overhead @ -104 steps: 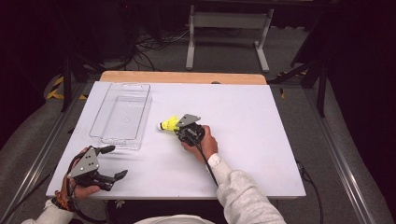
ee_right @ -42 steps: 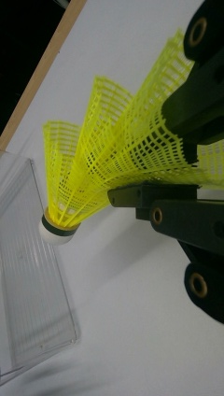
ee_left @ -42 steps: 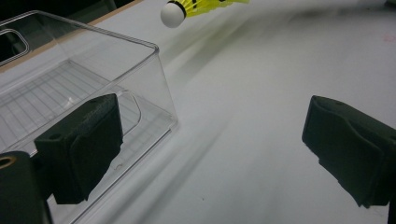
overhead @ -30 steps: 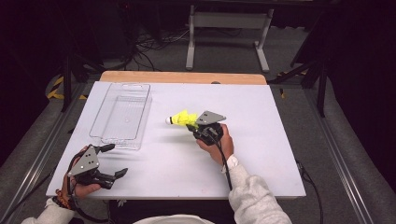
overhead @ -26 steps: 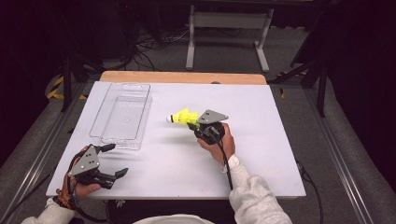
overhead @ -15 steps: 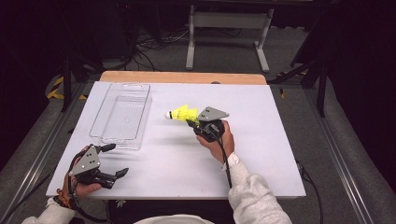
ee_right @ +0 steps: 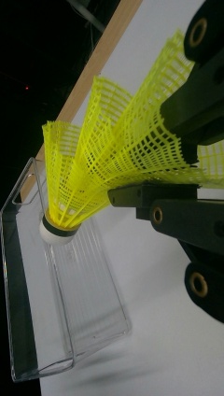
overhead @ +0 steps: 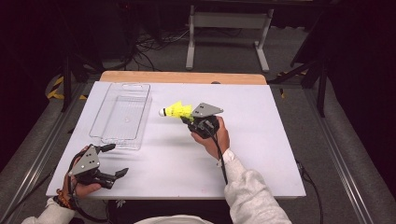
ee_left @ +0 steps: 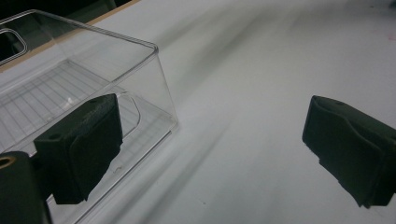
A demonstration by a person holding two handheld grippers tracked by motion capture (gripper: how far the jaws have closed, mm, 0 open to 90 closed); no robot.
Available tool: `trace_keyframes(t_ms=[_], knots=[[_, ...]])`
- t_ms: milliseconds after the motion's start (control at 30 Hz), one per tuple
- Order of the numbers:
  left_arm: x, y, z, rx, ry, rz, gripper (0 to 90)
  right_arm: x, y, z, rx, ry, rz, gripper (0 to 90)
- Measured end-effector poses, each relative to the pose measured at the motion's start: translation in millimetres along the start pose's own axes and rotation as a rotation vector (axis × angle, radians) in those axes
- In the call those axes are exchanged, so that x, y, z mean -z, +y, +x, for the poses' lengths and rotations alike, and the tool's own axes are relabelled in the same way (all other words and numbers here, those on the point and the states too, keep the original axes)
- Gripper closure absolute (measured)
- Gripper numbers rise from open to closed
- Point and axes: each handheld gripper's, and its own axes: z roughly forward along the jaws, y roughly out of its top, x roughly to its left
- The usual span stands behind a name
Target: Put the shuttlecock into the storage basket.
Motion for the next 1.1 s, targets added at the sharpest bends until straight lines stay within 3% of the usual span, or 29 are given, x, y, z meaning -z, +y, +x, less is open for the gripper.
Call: trace_keyframes(t_ms=[800,933,1100], knots=[[0.5,0.5,-0.1,-0.003,0.003,-0.005,6.0,-23.5,26.2,22.0,0.057,0.063,0.001,83.8],[0.6,1.0,-0.9,-0.003,0.002,-0.005,6.1,-27.9,32.0,25.9,0.062,0.077,-0.001,87.0],[1.0,0.8,-0.4,-0.004,0.004,-0.008,6.1,-36.6,32.6,30.5,0.072,0.09,0.02,87.0]])
